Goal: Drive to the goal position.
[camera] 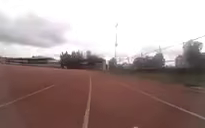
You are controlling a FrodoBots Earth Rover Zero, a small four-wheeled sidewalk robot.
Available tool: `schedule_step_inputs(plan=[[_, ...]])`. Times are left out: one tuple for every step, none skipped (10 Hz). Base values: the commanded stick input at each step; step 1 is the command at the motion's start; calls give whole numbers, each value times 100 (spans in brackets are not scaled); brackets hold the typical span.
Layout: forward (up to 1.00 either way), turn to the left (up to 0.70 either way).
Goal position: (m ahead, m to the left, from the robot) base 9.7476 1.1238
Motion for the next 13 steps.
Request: schedule_step_inputs(plan=[[70, 0], [70, 0], [70, 0], [70, 0], [70, 0], [70, 0], [70, 0], [70, 0], [70, 0], [70, 0], [70, 0], [70, 0], [70, 0]])
